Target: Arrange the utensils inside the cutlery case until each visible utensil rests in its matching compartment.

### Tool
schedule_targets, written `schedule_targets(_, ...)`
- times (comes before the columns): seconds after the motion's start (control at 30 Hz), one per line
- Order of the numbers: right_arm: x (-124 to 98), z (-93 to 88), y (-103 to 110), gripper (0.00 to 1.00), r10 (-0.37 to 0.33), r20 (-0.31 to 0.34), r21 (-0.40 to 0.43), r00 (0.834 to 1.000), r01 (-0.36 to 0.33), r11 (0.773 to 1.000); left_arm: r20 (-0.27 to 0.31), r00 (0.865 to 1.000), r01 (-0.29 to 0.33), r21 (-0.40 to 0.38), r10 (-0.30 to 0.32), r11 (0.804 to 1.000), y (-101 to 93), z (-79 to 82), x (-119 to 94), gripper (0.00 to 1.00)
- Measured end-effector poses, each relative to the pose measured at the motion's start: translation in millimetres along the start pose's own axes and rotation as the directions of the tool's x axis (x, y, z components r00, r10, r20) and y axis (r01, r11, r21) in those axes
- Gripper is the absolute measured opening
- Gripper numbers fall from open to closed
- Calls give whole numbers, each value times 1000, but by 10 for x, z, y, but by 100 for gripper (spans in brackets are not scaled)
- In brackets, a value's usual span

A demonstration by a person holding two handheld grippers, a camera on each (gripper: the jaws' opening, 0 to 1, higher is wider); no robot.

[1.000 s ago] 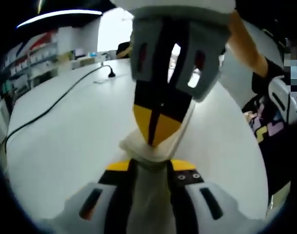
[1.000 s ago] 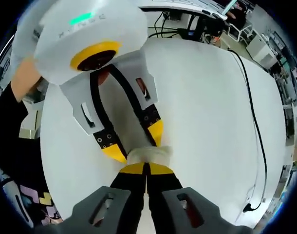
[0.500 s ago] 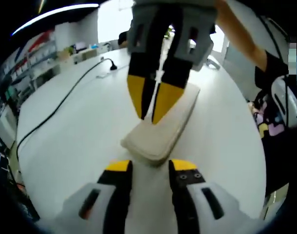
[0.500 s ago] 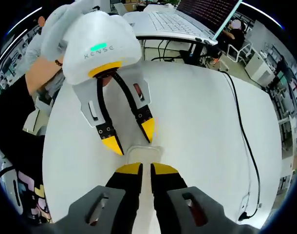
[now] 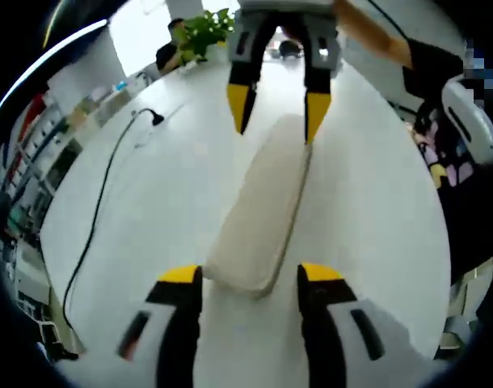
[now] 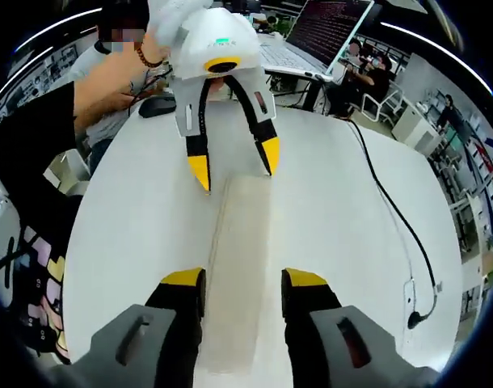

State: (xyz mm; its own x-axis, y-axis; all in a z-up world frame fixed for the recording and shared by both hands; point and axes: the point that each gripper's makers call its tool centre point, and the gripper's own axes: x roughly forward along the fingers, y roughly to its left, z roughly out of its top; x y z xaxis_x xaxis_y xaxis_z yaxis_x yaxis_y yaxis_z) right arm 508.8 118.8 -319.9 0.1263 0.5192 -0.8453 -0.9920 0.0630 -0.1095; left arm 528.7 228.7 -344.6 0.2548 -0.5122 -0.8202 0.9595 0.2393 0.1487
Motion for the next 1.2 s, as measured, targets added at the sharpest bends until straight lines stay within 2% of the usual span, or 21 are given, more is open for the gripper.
schedule_targets(0.1,-26,-120,43,45,6,12,12,1000,-6,1000,-20,1000,4,8,-4,1000,9,39,38,54)
schedule_targets(0.23,-42,-283,85,47,4,9,16,1000,-4,1000,-82,996,20,43,-16,999,0,18,108,57)
schedule_targets(0.4,-55,-391,130,52,-2,21,25,1000,1,1000,-123,992,44,54,-37,998,-21,17,168,59)
schedule_targets(0.57,-43,-481,187,56,-2,29,22,1000,1,1000,-186,982,53,82,-37,995,-19,-34,187,59)
schedule_targets(0.63,-38,-533,207,55,-3,25,11,1000,3,1000,-179,983,65,76,-50,995,-33,-7,195,59)
schedule_targets(0.67,-39,-556,217,55,-4,23,6,1000,4,1000,-149,985,95,47,-87,994,-77,39,209,59)
schedule_targets(0.73,-54,-609,236,55,-11,18,15,1000,11,1000,-147,986,83,38,-76,996,-19,52,215,59)
schedule_targets(0.87,-94,-668,218,56,-26,28,20,999,25,999,-197,978,86,55,-74,995,-11,-6,230,59)
schedule_targets(1.2,-33,-815,174,56,-29,60,51,998,26,998,-249,964,111,46,-96,993,-23,-107,270,57)
